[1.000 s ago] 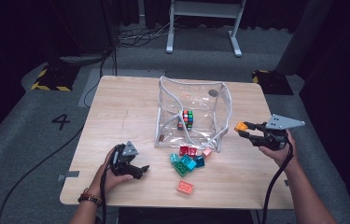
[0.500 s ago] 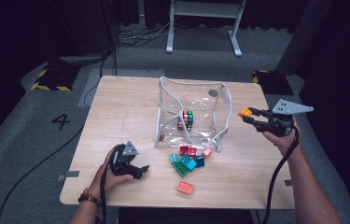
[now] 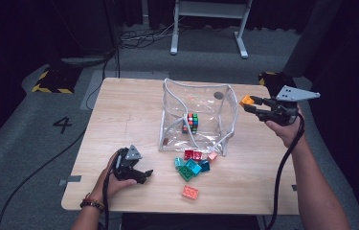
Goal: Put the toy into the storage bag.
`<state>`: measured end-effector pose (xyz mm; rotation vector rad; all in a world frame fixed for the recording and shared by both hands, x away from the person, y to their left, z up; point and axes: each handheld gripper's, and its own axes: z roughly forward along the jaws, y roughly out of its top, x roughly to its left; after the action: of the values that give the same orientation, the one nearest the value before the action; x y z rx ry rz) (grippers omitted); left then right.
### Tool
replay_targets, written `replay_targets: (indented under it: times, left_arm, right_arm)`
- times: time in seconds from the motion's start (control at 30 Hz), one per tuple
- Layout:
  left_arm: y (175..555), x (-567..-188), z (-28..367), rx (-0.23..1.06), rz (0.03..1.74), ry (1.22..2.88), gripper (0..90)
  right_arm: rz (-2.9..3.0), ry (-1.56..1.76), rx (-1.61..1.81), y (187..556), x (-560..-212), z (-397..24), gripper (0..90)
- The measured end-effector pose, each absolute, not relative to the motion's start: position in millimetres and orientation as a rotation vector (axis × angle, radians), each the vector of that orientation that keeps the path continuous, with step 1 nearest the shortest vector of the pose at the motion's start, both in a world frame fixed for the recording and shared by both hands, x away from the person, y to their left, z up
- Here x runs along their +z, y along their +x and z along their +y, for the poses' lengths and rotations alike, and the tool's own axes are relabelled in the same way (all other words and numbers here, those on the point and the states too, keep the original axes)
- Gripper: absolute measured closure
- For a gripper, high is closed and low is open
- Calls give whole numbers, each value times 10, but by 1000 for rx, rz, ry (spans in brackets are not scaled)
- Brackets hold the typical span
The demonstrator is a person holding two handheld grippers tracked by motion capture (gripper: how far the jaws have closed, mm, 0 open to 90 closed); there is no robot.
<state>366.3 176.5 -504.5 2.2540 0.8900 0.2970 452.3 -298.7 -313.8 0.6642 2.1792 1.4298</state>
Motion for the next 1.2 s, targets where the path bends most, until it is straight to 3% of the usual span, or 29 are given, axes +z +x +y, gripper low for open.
replay_targets:
  times: [1.2]
  left_arm:
    - [3666, -5041, 1765, 300, 893, 2260, 96]
  right_arm:
    - [2463, 514, 1248, 5001, -3029, -2070, 592]
